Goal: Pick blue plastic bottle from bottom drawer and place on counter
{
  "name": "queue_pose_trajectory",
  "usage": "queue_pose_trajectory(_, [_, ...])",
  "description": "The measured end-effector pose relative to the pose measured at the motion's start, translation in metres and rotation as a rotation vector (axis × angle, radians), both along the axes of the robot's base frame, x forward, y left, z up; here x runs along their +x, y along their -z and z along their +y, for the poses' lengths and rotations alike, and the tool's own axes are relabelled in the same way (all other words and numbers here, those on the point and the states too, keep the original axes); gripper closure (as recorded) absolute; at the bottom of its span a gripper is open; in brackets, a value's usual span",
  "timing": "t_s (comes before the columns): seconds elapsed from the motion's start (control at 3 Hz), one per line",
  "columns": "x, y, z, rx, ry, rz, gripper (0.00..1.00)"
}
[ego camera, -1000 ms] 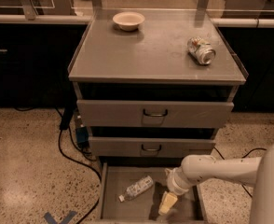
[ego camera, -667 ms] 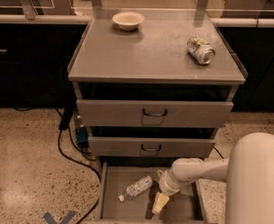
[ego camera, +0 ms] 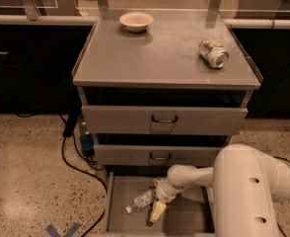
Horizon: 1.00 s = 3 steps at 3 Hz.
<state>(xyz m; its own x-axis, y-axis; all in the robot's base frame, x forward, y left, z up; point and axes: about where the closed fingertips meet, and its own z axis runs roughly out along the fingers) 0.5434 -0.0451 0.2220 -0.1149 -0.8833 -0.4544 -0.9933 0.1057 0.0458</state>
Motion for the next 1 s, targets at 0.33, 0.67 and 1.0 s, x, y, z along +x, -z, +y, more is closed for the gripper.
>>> queue_pose_trajectory(0.33, [0.0,0.0,0.0,0.0,0.0,0.0,0.0])
queue_pose_trajectory(0.67, [0.003,0.014,0.008,0.029,-0.019,0.008,0.0])
queue_pose_trajectory(1.0, [0.011,0.036,0.034,0.073,-0.077,0.026,0.0])
